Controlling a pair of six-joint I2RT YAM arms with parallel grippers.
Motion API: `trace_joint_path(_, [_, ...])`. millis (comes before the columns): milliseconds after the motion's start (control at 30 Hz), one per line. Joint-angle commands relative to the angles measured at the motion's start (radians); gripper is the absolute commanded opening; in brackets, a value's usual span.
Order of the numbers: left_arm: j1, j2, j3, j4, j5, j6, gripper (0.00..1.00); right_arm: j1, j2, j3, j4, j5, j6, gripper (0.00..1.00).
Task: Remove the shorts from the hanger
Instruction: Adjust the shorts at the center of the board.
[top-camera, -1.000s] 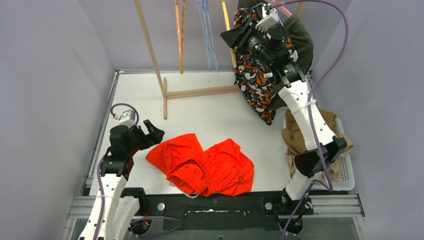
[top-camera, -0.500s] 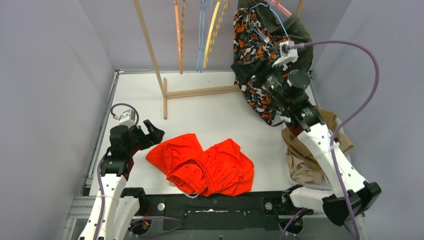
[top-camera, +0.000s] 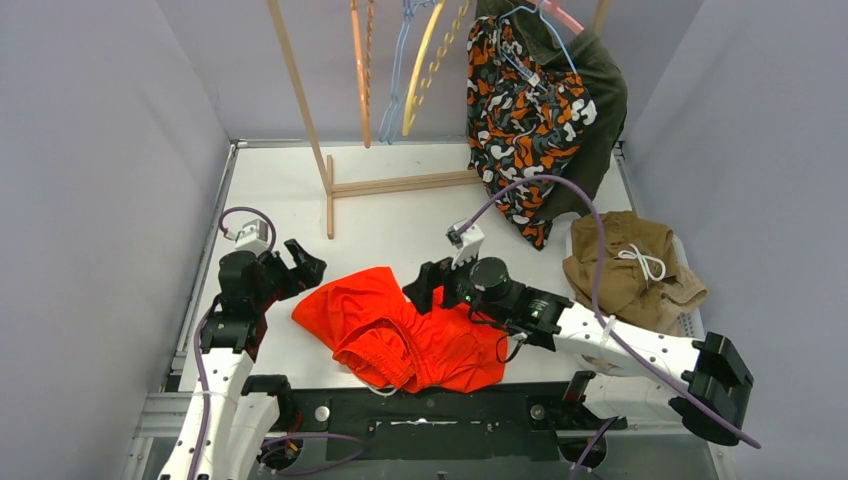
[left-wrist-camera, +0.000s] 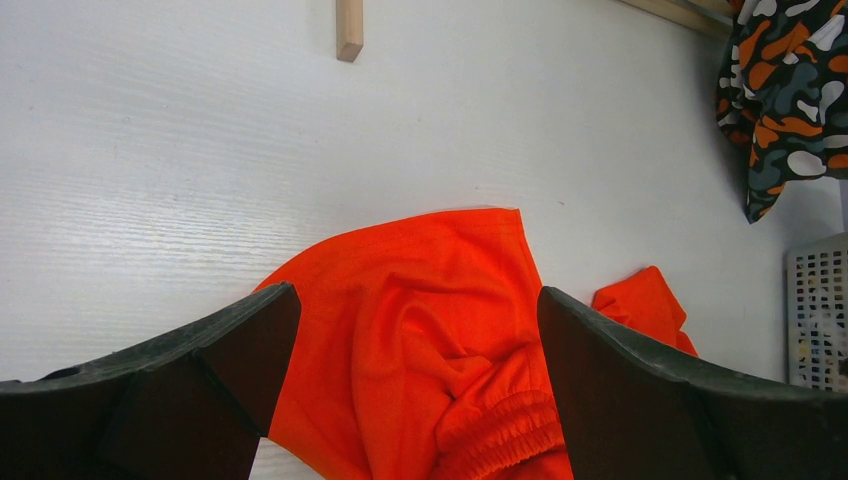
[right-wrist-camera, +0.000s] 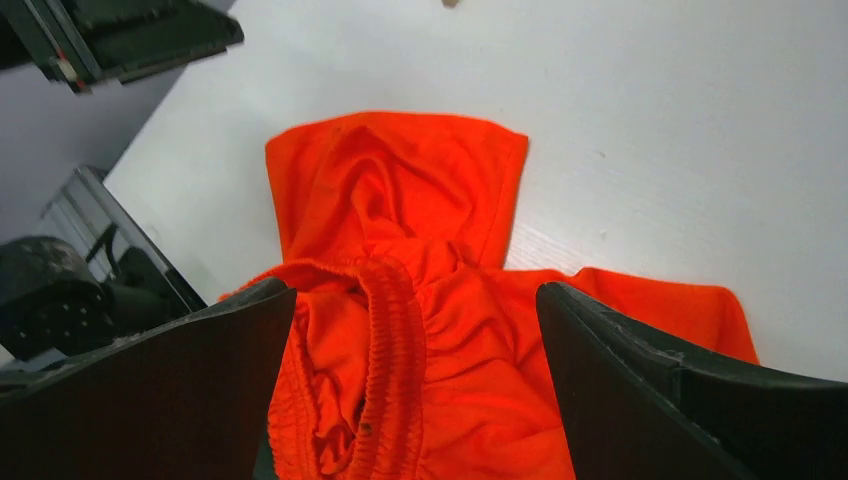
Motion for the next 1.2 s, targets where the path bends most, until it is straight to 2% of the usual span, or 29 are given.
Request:
trace_joint_path(0, [0.007,-0.013,0.019,0.043,-0.02,0.01,0.9,0.074,0.027,-0.023,0.099,0.065,-0.037,0.97])
trace_joint_path(167, [0.007,-0.012,0.019,0.038,-0.028,0.008,0.9,0.162,0.15,0.018,0.046,0.033,-0.098,1.0])
trace_joint_path(233, [0.008,-0.011,0.019,0.038,-0.028,0.008,0.9,0.191,0.212,0.06,0.006,0.016,-0.119,0.98])
trace_joint_path(400, [0.008,-0.009,0.019,0.039,-0.027,0.008,0.9,0.225,0.371,0.168,-0.068,-0.122,-0.13,0.98])
trace_joint_path(533, [0.008,-0.011,0.018,0.037,-0.026,0.009,0.9,0.257,0.501,0.237,-0.13,-0.177,-0.144,0.98])
trace_joint_path(633, [0.008,-0.01,0.018,0.041,-0.027,0.009,0.9,0.284,0.583,0.29,-0.216,-0.07,-0.155,0.98])
trace_joint_path(800, [0.008,-0.013,0.017,0.042,-0.028,0.01,0.9,0.331,0.686,0.347,-0.395,0.246,-0.132,0.99])
trace_joint_path(867, [0.008,-0.011,0.016,0.041,-0.028,0.01,0.9,0.334,0.703,0.345,-0.428,0.255,-0.122,0.98])
trace_joint_path(933, [0.008,-0.012,0.016,0.043,-0.027,0.01,0.9,0.333,0.708,0.328,-0.425,0.211,-0.122,0.91])
trace_joint_path(1033, [0.008,-0.011,0.016,0.043,-0.026,0.01,0.9,0.334,0.714,0.314,-0.407,0.18,-0.106,0.65])
trace_joint_path(1167, [0.008,-0.013,0.016,0.042,-0.027,0.01,0.9,0.335,0.694,0.309,-0.406,0.24,-0.073,0.31])
